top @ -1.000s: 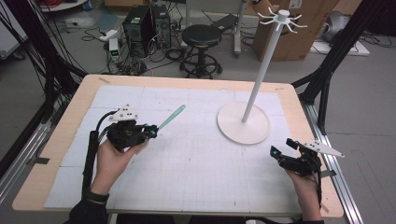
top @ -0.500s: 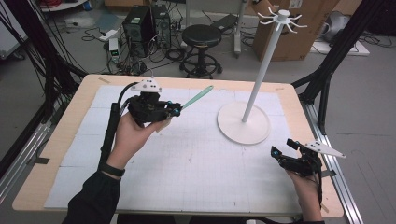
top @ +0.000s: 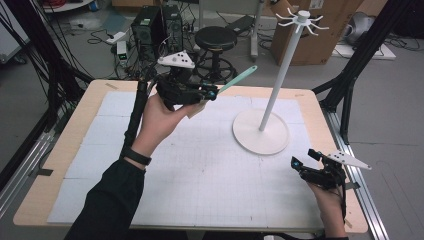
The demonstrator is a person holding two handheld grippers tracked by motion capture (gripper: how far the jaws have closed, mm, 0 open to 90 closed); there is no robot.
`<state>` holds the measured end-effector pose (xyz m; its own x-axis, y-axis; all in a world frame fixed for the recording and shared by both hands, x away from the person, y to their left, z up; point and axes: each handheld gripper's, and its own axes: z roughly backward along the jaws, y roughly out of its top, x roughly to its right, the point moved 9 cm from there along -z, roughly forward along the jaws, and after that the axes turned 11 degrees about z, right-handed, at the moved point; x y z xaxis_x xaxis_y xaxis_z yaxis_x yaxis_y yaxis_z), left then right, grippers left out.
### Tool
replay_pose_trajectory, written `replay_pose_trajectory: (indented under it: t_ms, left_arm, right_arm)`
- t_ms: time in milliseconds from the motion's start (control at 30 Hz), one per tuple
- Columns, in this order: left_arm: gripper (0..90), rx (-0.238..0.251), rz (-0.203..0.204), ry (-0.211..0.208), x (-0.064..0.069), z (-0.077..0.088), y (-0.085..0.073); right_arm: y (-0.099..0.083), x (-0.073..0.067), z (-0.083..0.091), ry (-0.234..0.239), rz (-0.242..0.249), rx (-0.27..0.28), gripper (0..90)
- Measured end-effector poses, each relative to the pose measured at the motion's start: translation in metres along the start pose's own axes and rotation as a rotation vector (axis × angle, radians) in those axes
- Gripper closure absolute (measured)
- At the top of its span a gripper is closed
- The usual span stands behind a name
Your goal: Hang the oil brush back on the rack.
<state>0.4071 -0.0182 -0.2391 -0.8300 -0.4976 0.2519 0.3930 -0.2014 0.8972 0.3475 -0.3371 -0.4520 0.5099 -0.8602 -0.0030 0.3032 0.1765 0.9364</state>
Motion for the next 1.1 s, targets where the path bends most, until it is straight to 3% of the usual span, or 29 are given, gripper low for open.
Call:
replay_pose_trajectory:
  t_ms: [200, 600, 1100]
  left_arm:
    - [82.4, 0.017, -0.017, -0.006, 0.007, -0.003, 0.019]
    - [82.4, 0.074, -0.032, -0.048, 0.008, -0.002, 0.052]
    - [82.5, 0.113, -0.065, -0.06, 0.011, 0.002, 0.074]
  right_arm:
    - [0.0, 0.001, 0.0, -0.001, 0.0, 0.004, 16.6]
    - [-0.003, 0.003, 0.002, -0.003, -0.006, 0.001, 16.6]
    - [-0.004, 0.005, 0.004, -0.007, -0.007, 0.002, 16.6]
